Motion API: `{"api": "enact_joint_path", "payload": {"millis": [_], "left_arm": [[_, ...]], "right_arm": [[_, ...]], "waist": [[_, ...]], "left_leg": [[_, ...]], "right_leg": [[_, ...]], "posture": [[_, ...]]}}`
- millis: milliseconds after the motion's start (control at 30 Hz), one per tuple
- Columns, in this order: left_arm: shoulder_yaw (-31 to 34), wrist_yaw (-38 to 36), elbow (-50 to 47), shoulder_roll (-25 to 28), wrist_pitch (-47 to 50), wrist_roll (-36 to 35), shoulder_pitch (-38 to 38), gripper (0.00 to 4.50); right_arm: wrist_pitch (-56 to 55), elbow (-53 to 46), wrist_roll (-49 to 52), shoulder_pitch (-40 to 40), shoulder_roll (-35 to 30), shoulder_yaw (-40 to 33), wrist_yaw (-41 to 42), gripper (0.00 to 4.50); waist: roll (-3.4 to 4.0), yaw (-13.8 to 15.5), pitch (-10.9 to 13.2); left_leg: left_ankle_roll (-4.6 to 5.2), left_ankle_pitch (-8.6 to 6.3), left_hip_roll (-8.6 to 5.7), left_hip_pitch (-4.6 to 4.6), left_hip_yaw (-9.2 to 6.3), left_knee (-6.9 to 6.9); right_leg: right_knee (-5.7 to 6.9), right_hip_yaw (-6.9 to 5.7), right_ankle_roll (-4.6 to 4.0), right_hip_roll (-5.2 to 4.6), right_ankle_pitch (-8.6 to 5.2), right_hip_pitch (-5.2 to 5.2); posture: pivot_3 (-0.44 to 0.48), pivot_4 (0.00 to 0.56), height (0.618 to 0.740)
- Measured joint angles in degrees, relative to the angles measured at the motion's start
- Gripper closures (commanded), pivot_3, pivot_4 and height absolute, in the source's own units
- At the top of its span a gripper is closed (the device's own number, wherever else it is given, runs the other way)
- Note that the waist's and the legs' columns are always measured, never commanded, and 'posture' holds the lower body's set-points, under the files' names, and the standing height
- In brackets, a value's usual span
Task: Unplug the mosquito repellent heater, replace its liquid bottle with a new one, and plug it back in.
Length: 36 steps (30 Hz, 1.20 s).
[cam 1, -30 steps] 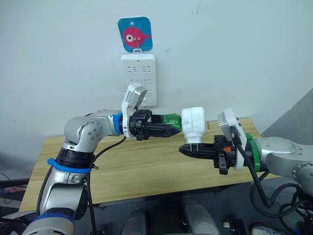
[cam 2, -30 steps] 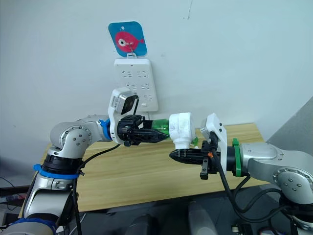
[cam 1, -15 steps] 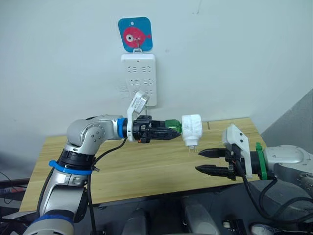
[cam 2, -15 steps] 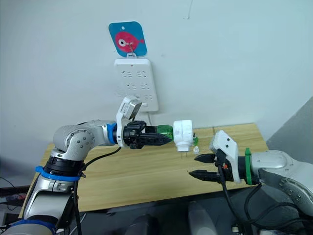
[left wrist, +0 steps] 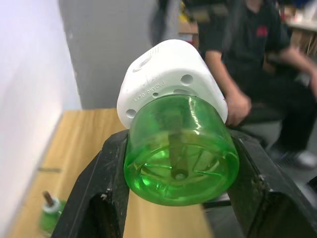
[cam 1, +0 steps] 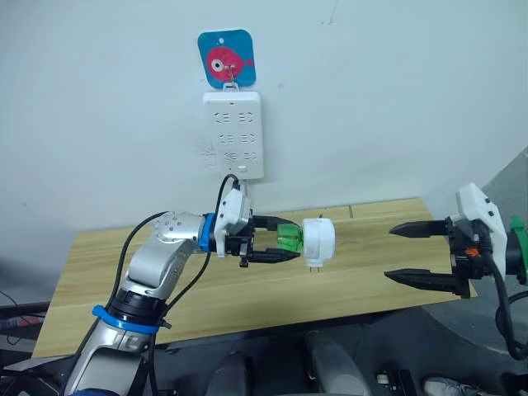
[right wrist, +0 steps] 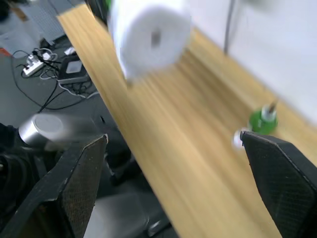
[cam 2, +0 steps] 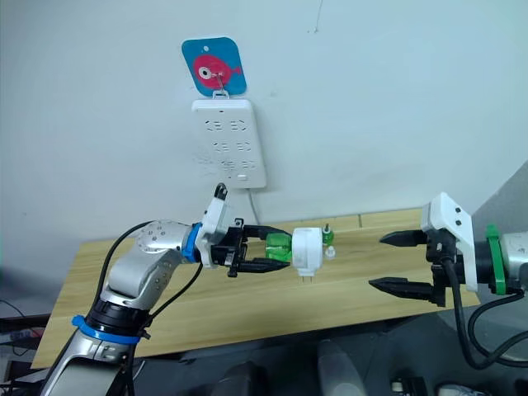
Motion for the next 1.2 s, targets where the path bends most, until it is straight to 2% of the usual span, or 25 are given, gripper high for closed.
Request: {"api": "enact_joint_path", "payload": {"millis": [100, 267, 467, 767, 933, 1167, 1200], "left_arm": [[0.0, -1.8, 3.9, -2.7, -12.6, 2.4, -0.9, 2.23], [0.1, -3.2, 7.1, -3.9, -22.1, 3.7, -3.7, 2.23], [-0.5, -3.3, 8.5, -4.4, -24.8, 4.5, -3.9, 2.23], [-0.9, -1.5, 9.1, -5.3, -24.8, 4.7, -5.4, 2.23], [-1.4, -1.7, 8.8, -5.0, -24.5, 4.6, -5.3, 2.23], [-1.4, -1.7, 8.0, -4.7, -22.7, 4.1, -5.1, 2.23], [-1.4, -1.7, 7.6, -4.6, -21.8, 3.8, -5.0, 1.88]], "right_arm": [[0.8, -2.0, 0.4, -7.5, 2.4, 4.2, -3.6, 0.00], [6.0, -2.1, 0.8, -17.0, 8.2, 13.5, -10.6, 0.00], [9.6, -2.1, 1.1, -22.5, 12.2, 18.2, -14.0, 0.00], [13.0, -2.1, 2.1, -23.6, 13.1, 20.5, -14.1, 0.00], [13.5, -1.7, 1.9, -23.6, 13.2, 20.4, -14.1, 1.47], [13.5, -1.7, 1.9, -23.6, 13.4, 20.3, -13.9, 1.48], [13.4, -1.7, 1.9, -23.6, 13.5, 20.2, -13.8, 1.48]], "waist": [[-0.09, -0.1, -0.1], [-0.10, -0.1, -0.1], [-0.09, -0.1, -0.1], [-0.07, -0.1, -0.1], [-0.07, -0.1, -0.1], [-0.07, -0.1, -0.1], [-0.07, -0.1, -0.1]], "left_leg": [[0.00, 0.00, 0.00, 0.00, 0.03, 0.01], [0.02, -0.01, -0.01, -0.03, -0.03, 0.00], [0.04, -0.02, 0.00, -0.03, -0.24, 0.01], [0.04, -0.02, 0.00, -0.02, -0.30, 0.00], [0.04, -0.02, 0.02, -0.01, -0.32, 0.00], [0.04, -0.02, 0.01, -0.01, -0.32, 0.00], [0.04, -0.02, 0.02, -0.01, -0.32, 0.00]], "right_leg": [[-0.07, -0.01, 0.01, 0.00, 0.00, 0.07], [-0.08, -0.02, 0.00, -0.02, 0.00, 0.06], [-0.06, -0.08, 0.00, -0.04, 0.01, 0.06], [-0.05, -0.10, 0.00, -0.04, 0.01, 0.06], [-0.05, -0.11, 0.00, -0.03, 0.01, 0.06], [-0.05, -0.11, 0.00, -0.03, 0.01, 0.06], [-0.05, -0.11, 0.00, -0.03, 0.01, 0.06]], "posture": [[-0.225, 0.135, 0.730], [-0.219, 0.136, 0.730], [-0.217, 0.136, 0.730], [-0.215, 0.136, 0.730], [-0.215, 0.136, 0.730], [-0.214, 0.135, 0.730], [-0.214, 0.135, 0.730]]}}
